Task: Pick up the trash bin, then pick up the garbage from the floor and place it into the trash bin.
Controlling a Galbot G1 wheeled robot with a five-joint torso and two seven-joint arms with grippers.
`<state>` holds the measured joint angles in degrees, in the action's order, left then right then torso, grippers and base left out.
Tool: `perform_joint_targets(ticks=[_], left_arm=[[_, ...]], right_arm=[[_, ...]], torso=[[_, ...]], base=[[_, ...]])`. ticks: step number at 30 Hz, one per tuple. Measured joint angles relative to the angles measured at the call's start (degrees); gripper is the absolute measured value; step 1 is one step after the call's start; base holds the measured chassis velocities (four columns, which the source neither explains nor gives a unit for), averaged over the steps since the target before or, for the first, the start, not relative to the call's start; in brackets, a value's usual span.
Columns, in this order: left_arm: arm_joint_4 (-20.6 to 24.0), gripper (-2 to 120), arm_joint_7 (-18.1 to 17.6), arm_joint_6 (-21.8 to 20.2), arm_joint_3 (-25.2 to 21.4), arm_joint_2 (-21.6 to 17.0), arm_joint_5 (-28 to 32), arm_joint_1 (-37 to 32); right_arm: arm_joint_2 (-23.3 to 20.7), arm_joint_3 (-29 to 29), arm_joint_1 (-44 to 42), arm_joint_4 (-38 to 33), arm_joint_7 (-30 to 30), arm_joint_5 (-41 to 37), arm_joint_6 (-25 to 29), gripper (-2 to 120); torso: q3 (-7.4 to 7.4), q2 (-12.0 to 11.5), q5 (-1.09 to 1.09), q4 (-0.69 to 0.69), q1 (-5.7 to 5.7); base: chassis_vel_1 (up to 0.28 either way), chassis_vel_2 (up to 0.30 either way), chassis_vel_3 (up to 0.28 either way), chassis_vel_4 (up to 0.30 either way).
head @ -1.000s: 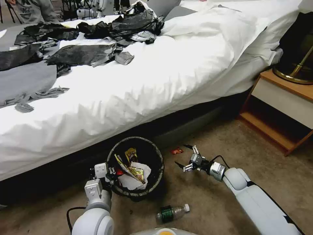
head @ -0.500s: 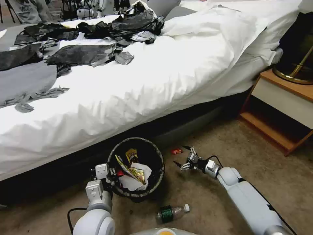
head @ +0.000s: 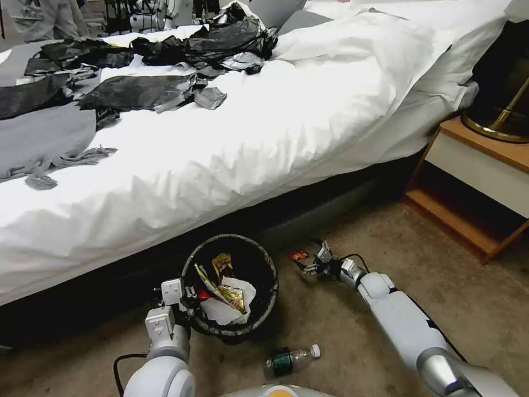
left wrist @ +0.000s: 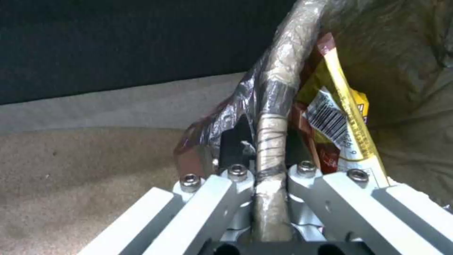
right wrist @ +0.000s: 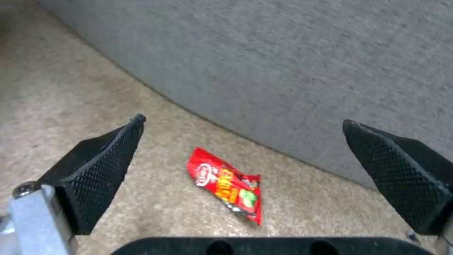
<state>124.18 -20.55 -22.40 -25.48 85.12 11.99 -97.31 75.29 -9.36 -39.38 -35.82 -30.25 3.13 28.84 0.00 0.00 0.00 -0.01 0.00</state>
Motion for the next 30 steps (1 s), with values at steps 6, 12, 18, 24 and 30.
perform_joint_targets(ticks=[6, 12, 18, 24, 30], left_arm=[[-0.1, 0, 0.0, 0.1, 0.0, 0.2, -0.2, -0.2], [-0.1, 0, 0.0, 0.2, 0.2, 0.3, -0.5, -0.6], [0.0, 0, 0.1, 0.3, 0.2, 0.4, -1.0, -1.1], [0.0, 0, 0.1, 0.3, 0.9, 0.5, -1.7, -1.4], [-0.3, 0, 0.1, 0.4, 1.2, 0.7, -2.5, -1.9]], right_arm=[[1.1, 0.0, 1.1, 1.6, 0.7, -1.9, -0.9, 100], [2.7, 0.0, 2.4, 3.7, 2.1, -3.8, -2.0, 100], [4.4, -0.3, 3.8, 6.0, 4.3, -5.0, -3.4, 100], [6.1, -0.7, 4.1, 7.5, 6.8, -4.8, -5.5, 100], [7.8, -1.3, 4.1, 9.5, 7.9, -4.8, -7.3, 100]], torso=[[0.0, 0.0, 0.0, 0.01, 0.0], [0.0, 0.0, 0.0, 0.01, 0.0], [0.0, 0.0, 0.0, 0.01, 0.0], [0.0, 0.0, 0.0, 0.01, 0.0], [0.0, 0.0, 0.0, 0.01, 0.0]], base=[[0.0, 0.0, 0.0, 0.0], [0.0, 0.0, 0.0, 0.0], [0.0, 0.0, 0.0, 0.0], [0.0, 0.0, 0.0, 0.0], [0.0, 0.0, 0.0, 0.0]])
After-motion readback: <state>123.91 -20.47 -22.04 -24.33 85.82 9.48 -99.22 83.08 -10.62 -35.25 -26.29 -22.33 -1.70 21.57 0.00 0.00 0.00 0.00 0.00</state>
